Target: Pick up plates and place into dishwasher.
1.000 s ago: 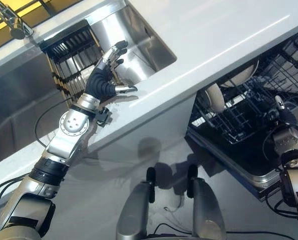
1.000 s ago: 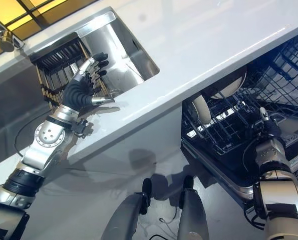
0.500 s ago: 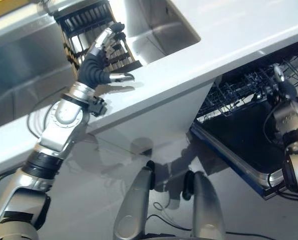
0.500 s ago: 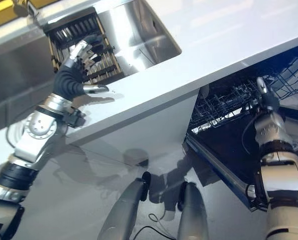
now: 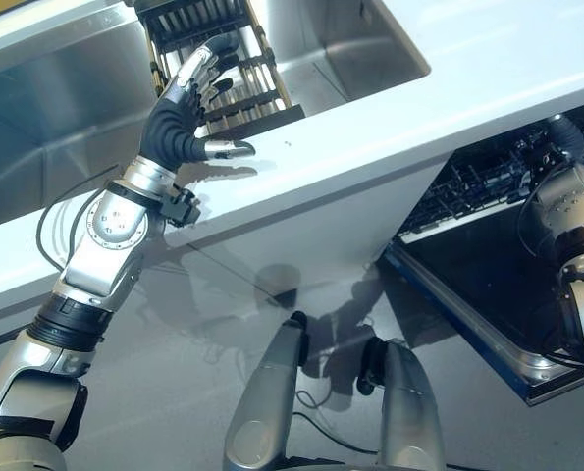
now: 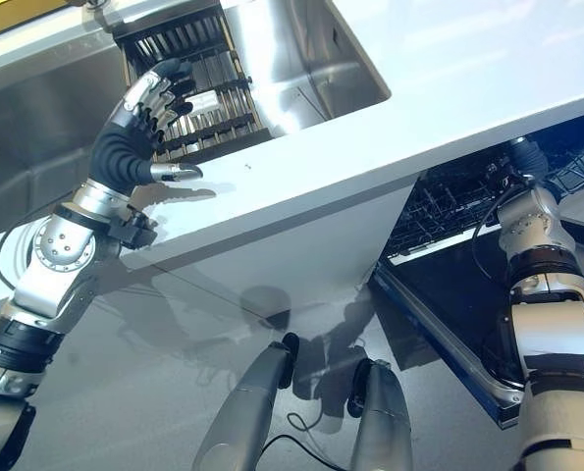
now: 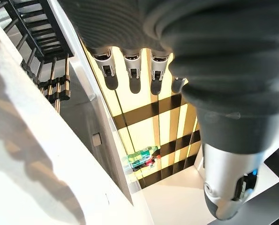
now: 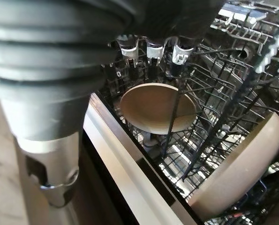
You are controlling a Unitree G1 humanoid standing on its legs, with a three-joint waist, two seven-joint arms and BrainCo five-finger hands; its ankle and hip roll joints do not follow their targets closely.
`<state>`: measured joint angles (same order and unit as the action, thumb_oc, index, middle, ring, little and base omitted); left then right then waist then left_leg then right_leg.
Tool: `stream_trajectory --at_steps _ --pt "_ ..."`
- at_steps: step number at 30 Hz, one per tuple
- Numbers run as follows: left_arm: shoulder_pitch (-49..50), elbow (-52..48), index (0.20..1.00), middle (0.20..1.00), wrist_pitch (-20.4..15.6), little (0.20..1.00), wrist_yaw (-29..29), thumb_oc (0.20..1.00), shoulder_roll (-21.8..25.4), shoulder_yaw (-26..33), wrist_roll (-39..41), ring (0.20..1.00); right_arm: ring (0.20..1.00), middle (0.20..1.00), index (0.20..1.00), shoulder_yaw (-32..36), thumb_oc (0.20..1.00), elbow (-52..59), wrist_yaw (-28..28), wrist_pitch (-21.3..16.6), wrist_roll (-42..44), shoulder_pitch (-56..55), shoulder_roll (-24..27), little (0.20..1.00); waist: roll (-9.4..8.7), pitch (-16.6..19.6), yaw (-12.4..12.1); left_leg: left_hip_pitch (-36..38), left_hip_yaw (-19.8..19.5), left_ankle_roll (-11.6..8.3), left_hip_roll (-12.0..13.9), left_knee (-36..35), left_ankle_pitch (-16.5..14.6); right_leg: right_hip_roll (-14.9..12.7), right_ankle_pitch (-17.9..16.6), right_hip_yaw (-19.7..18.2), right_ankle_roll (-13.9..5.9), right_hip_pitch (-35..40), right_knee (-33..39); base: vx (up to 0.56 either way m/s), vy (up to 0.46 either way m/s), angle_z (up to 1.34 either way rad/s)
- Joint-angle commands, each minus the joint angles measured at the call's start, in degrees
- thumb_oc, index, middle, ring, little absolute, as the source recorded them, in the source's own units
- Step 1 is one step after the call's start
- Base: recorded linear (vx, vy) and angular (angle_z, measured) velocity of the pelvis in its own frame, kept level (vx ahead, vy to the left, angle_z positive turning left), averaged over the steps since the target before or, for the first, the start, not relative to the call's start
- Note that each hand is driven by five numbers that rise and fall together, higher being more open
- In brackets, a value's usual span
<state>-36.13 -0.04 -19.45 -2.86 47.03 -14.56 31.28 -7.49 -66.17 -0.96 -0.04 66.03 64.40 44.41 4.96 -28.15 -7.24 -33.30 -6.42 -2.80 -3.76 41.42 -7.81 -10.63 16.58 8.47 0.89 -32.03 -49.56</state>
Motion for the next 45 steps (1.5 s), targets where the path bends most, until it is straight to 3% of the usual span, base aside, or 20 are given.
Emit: stream_trajectory --at_steps 1,7,10,13,17,20,24,28,33,35,39,43,45 --pt "4.6 1.1 1.0 1.0 -3.22 1.0 0.14 1.0 -1.35 1.8 1.84 1.0 1.0 1.0 1.0 0.79 1.0 2.11 -2.74 -6.68 -5.25 -1.13 1.51 1.0 -1.41 3.69 0.14 1.91 6.21 7.57 -1.44 1.87 -5.72 2.42 -4.99 -0.91 1.42 1.64 3.57 -0.03 0.088 -0.01" --pt "7.1 -0.4 1.0 1.0 -3.08 1.0 2.58 1.0 -4.07 1.53 -2.25 1.0 1.0 1.0 1.0 6.59 1.0 13.45 -12.58 -10.48 -8.86 -15.7 -2.14 1.0 -2.93 4.29 3.25 5.8 7.66 7.7 0.13 2.11 -7.65 2.6 -5.12 -2.04 1.45 5.33 5.37 -0.01 0.106 -0.05" --pt "9.52 -0.96 1.0 1.0 -3.55 1.0 3.88 1.0 -6.07 2.38 -4.75 1.0 1.0 1.0 1.0 9.53 1.0 22.82 -17.89 -13.93 -14.38 -26.24 -6.92 1.0 -3.4 4.42 5.87 8.36 8.79 7.8 1.0 1.84 -8.69 2.97 -5.18 -3.34 1.25 7.59 6.63 0.0 0.133 -0.15" --pt "11.1 -1.95 1.0 1.0 -3.31 1.0 5.11 1.0 -7.82 2.5 -6.72 1.0 1.0 1.0 1.0 10.31 1.0 30.78 -22.73 -15.16 -22.44 -33.31 -9.97 1.0 -3.79 4.65 7.66 10.5 9.73 8.04 1.47 1.25 -9.33 3.13 -5.46 -4.35 1.0 9.37 7.94 0.01 0.109 -0.22" --pt "12.82 -2.91 1.0 1.0 -3.33 1.0 4.73 1.0 -9.66 3.59 -8.1 1.0 1.0 1.0 1.0 10.71 1.0 37.3 -24.89 -15.62 -29.98 -39.56 -11.72 1.0 -4.12 5.01 9.52 13.27 10.95 8.13 1.9 -0.49 -9.41 3.25 -6.12 -5.37 0.62 11.53 10.08 0.01 0.093 -0.15" --pt "13.76 -3.17 1.0 1.0 -3.51 1.0 4.71 1.0 -10.37 4.41 -8.72 1.0 1.0 1.0 1.0 11.21 1.0 40.53 -26.77 -17.03 -35.32 -43.24 -11.82 1.0 -4.33 5.47 10.61 14.68 11.92 8.27 2.21 -2.18 -8.78 3.49 -7.05 -5.93 0.41 12.47 11.86 0.01 0.07 -0.18" --pt "15.83 -3.13 1.0 1.0 -4.24 1.0 4.17 1.0 -11.81 5.79 -9.68 1.0 1.0 1.0 1.0 12.88 1.0 44.71 -34.16 -20.29 -47.92 -48.67 -12.04 1.0 -4.44 6.19 12.12 17.24 13.41 8.23 2.68 -4.59 -8.4 3.84 -7.8 -6.58 -0.32 14.1 14.09 0.02 0.06 -0.16" --pt "17.09 -1.24 1.0 1.0 -5.22 1.0 3.1 1.0 -12.43 6.05 -9.81 1.0 1.0 1.0 1.0 16.25 1.0 40.14 -38.24 -22.15 -45.87 -51.46 -12.42 1.0 -4.29 6.86 12.94 19.74 14.26 7.96 2.78 -7.36 -7.74 4.04 -8.91 -7.17 -1.19 15.87 16.86 0.04 0.041 -0.16" --pt "15.67 -0.46 1.0 1.0 -4.11 1.0 2.76 1.0 -11.06 4.35 -7.52 1.0 1.0 1.0 1.0 18.68 1.0 24.11 -33.68 -24.77 -28.96 -51.51 -13.5 1.0 -3.63 6.05 12.77 20.14 14.6 8.15 2.4 -7.26 -7.97 3.49 -9.68 -7.15 -1.42 16.51 17.84 0.0 0.021 -0.08" --pt "14.72 -0.47 1.0 1.0 -3.55 1.0 2.72 1.0 -10.72 3.44 -6.73 1.0 1.0 1.0 1.0 20.18 1.0 16.69 -27.86 -24.39 -21.98 -51.23 -13.95 1.0 -3.4 5.68 12.47 19.8 14.36 8.38 2.26 -6.15 -8.76 3.29 -9.4 -7.02 -1.39 16.32 17.0 0.01 -0.003 -0.02" --pt "13.21 -1.82 1.0 1.0 -2.13 1.0 3.23 1.0 -10.94 2.1 -6.79 1.0 1.0 1.0 1.0 19.25 1.0 9.04 -17.15 -20.11 -10.71 -50.41 -15.24 1.0 -2.81 4.57 11.32 17.99 13.26 8.86 1.61 -2.52 -10.13 2.91 -8.16 -6.52 -0.56 15.25 13.87 0.0 -0.009 -0.01" --pt "12.26 -2.59 1.0 1.0 -1.53 1.0 2.49 1.0 -11.93 1.37 -6.98 1.0 1.0 1.0 1.0 17.09 1.0 2.71 -1.77 -17.04 -1.01 -49.06 -18.08 1.0 -1.78 3.68 10.01 15.9 11.86 9.03 0.97 0.37 -11.02 2.82 -6.43 -5.95 0.34 13.19 9.87 0.0 -0.039 0.05" --pt "11.79 -2.93 1.0 1.0 -1.52 1.0 2.3 1.0 -12.44 0.98 -7.2 1.0 1.0 1.0 1.0 15.08 1.0 1.72 4.73 -13.2 2.72 -47.69 -19.3 1.0 -1.2 2.98 9.41 14.56 11.33 8.94 0.51 1.92 -11.23 2.73 -5.7 -5.62 0.75 11.9 7.91 -0.04 -0.029 0.08"
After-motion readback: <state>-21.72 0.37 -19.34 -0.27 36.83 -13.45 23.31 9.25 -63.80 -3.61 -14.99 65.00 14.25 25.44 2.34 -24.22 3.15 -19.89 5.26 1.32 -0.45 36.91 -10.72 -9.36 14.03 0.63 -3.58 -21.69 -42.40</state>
